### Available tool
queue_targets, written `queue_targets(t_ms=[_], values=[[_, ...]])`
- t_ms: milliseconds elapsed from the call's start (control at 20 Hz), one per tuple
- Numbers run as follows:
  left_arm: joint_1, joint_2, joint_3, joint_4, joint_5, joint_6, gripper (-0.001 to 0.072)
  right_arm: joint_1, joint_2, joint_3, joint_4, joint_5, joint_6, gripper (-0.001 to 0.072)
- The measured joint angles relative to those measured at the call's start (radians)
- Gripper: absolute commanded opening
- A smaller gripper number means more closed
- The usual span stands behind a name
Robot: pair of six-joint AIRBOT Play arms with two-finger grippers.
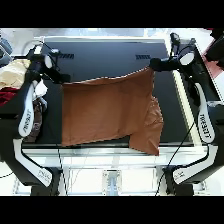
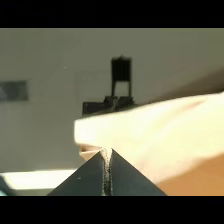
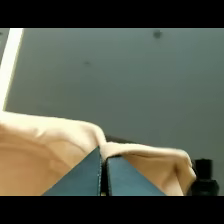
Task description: Fold the shirts.
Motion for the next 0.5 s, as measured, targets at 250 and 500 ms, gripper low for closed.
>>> queue_targets(t_ms=[250, 500], values=[[-0.007, -0.079, 0.001, 0.046, 0.146, -0.077, 0.0361, 0.006, -0.058, 0.001, -0.039, -0.126, -0.002, 0.0541], [-0.006, -0.021, 0.002, 0.067, 0.386, -0.121, 0.0711, -0.008, -0.069, 0.046, -0.045, -0.220, 0.003, 0.0572]])
